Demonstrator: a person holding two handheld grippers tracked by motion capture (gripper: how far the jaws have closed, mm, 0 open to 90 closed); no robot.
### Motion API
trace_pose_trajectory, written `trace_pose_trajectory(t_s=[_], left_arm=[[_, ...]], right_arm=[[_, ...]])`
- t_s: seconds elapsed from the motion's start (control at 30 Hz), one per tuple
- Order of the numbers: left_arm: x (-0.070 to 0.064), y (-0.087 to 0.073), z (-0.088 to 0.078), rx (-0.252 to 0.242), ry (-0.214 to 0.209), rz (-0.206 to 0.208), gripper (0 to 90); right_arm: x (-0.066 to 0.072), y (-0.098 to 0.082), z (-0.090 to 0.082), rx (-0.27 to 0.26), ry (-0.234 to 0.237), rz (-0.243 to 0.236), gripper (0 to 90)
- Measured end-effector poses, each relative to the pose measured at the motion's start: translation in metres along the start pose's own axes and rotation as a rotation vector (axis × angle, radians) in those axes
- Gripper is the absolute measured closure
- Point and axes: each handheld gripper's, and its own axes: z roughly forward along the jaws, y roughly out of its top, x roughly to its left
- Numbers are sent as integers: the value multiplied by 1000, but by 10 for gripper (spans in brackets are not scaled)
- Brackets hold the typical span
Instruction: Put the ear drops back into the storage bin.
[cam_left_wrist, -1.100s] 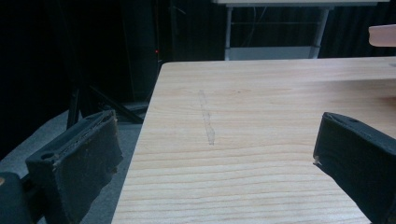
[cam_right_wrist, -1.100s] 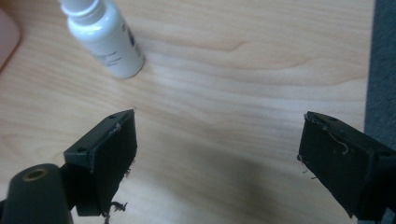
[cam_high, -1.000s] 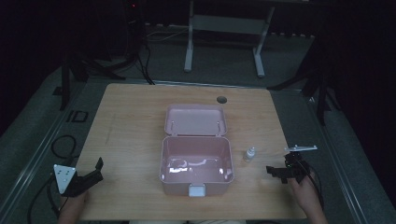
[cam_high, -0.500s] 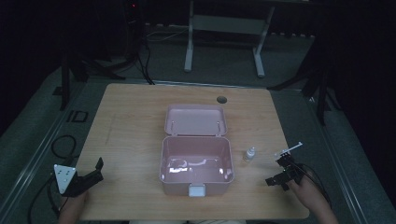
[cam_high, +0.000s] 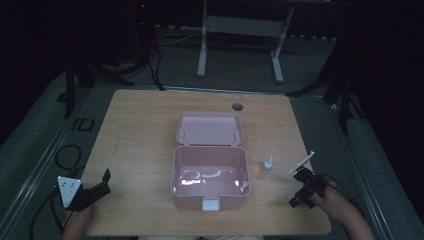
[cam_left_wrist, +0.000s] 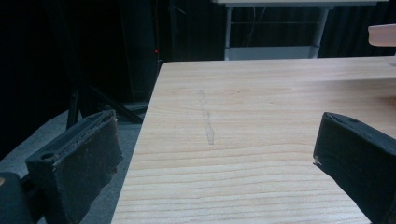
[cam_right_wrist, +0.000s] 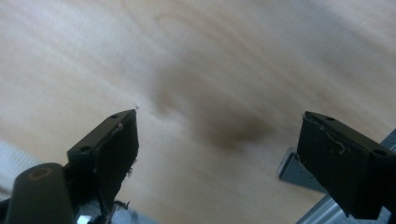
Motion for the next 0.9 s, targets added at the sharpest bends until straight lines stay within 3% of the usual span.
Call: trace_pose_trajectory(t_s=[0.1, 0.2, 0.47, 0.9], left_arm=[[0, 0, 0, 1, 0, -1, 10], [0, 0, 0, 0, 0, 0, 10], [0, 0, 0, 1, 0, 0, 10], [0, 0, 0, 1, 0, -1, 10]], right_arm=[[1, 1, 0, 35, 32, -14, 125], [3, 3, 0, 60, 10, -29, 125], [1, 10, -3, 89, 19, -45, 125], [-5, 30, -14, 50, 5, -52, 112]])
